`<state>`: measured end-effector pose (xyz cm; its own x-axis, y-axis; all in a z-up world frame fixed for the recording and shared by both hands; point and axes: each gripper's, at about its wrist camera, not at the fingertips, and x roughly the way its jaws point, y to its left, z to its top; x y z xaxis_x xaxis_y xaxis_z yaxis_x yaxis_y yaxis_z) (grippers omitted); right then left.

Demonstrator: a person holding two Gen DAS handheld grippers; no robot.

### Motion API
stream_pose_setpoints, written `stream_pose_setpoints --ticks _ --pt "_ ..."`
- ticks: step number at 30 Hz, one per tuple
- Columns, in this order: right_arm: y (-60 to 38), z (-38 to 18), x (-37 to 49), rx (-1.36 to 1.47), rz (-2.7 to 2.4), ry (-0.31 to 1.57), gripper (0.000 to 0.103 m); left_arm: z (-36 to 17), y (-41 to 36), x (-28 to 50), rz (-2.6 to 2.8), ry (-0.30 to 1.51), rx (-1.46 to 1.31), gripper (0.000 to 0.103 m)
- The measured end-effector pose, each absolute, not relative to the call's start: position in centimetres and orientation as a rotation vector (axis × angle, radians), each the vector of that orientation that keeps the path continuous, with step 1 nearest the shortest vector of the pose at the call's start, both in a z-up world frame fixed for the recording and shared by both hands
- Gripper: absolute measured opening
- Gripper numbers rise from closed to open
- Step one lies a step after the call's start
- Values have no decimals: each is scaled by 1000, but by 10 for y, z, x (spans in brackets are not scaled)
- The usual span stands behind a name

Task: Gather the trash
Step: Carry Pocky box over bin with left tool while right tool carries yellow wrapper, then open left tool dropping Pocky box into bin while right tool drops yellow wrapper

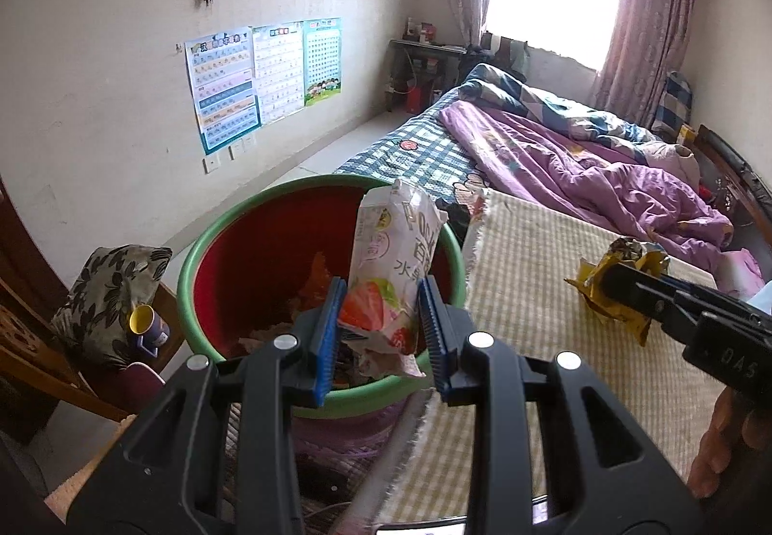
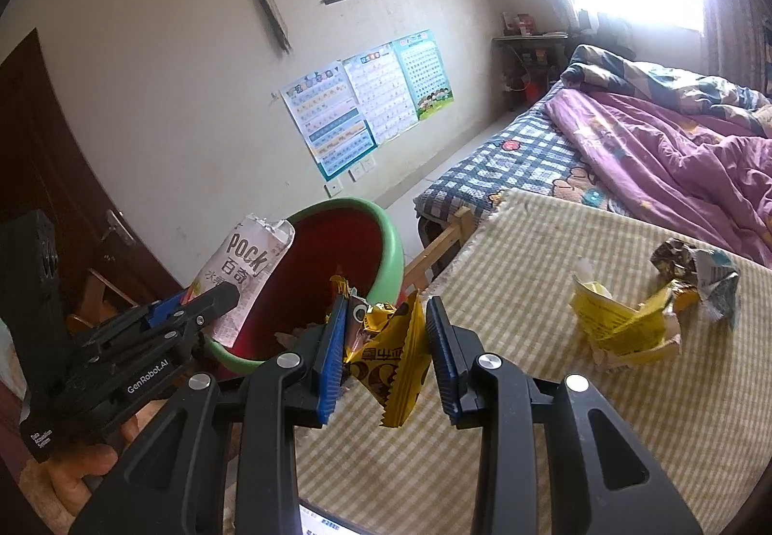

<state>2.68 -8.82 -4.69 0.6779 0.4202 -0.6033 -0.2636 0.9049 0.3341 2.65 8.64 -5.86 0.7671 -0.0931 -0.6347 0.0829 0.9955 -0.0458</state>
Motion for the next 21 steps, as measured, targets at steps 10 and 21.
stream_pose_setpoints --ticks 10,21 --pt "-63 -52 44 206 416 737 33 -66 104 40 -71 703 -24 30" --pt "-35 -56 59 179 444 742 33 -80 124 53 -42 735 -28 30"
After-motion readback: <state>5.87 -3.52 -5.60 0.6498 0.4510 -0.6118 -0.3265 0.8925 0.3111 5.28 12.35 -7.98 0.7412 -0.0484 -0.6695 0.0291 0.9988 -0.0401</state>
